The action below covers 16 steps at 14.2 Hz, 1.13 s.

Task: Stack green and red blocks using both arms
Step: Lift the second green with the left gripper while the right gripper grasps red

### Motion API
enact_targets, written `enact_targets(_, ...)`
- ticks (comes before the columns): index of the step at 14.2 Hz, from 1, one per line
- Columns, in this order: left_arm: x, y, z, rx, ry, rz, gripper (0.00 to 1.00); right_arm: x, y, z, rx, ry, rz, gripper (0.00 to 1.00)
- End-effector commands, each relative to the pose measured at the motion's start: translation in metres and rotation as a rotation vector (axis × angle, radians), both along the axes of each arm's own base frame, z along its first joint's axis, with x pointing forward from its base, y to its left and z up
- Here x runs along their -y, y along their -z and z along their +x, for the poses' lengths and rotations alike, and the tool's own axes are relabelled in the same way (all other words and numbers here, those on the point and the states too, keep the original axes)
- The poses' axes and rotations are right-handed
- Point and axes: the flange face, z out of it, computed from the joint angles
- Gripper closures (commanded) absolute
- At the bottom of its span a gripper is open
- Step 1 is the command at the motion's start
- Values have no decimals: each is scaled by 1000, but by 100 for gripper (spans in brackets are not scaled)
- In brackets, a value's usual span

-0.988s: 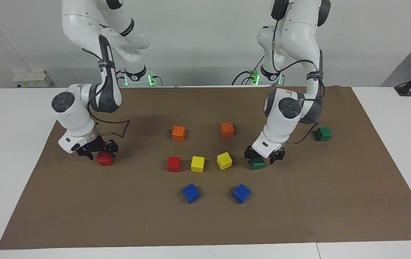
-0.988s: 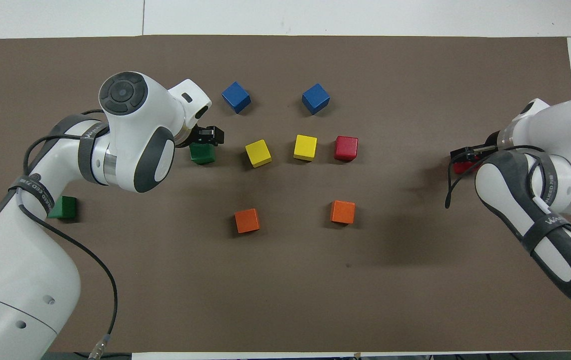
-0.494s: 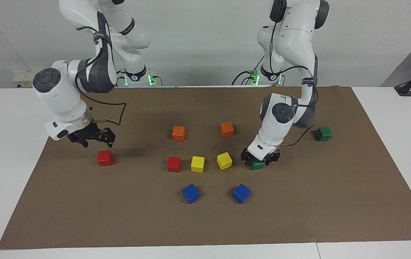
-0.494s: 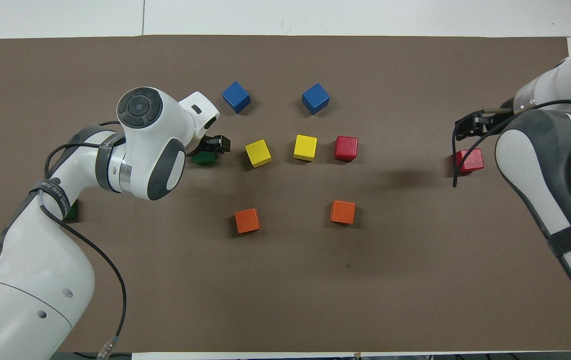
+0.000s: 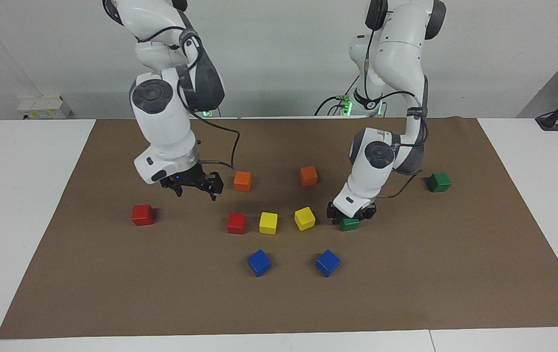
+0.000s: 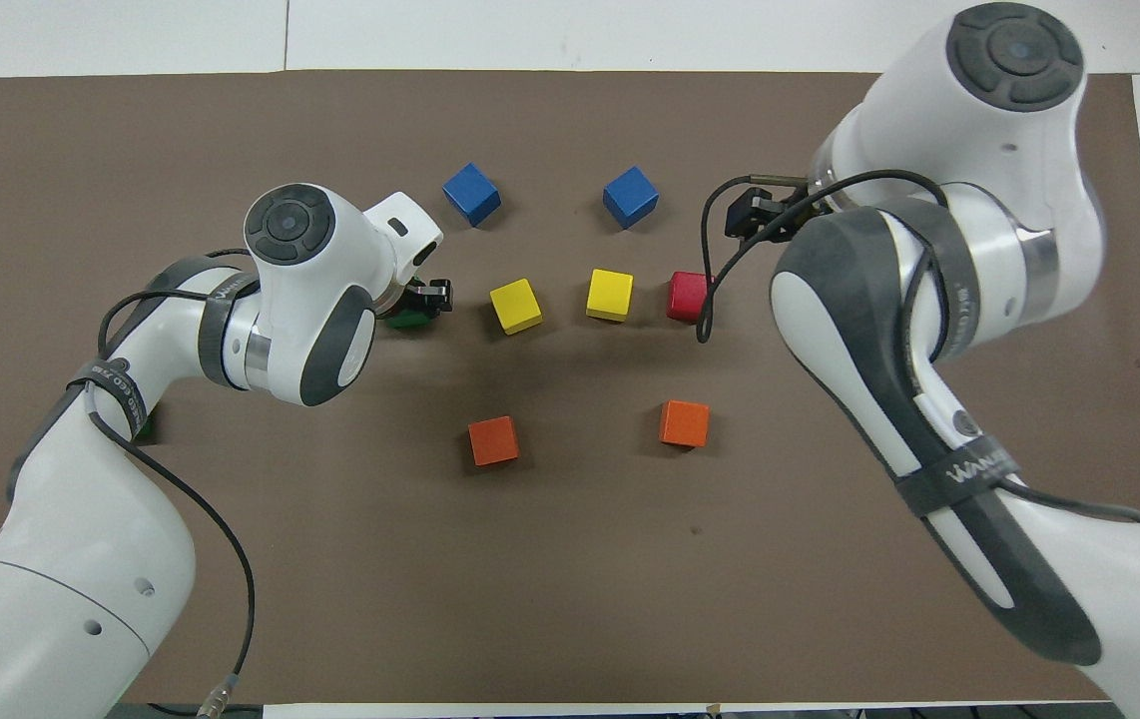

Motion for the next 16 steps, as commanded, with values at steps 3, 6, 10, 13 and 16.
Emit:
enact_targets(3,-5,-13,4,24,-15,20,100,-42,29,20,16,25,-19,3)
enact_targets(6,-31,-43,14,18,-62,14,100,-41,45,23,58,19,-31,3)
enact_targets(10,-98,-108,13,6,-155,5,100,-38,66,19,42,14,-36,3)
enact_targets(13,-152,-135,7,-30,-126,13,100,-39,89,9,51,-6,-31,3)
enact_targets(16,-214,-143,-8,-45,-77,10,100,-34,98,1,36,-41,-38,2)
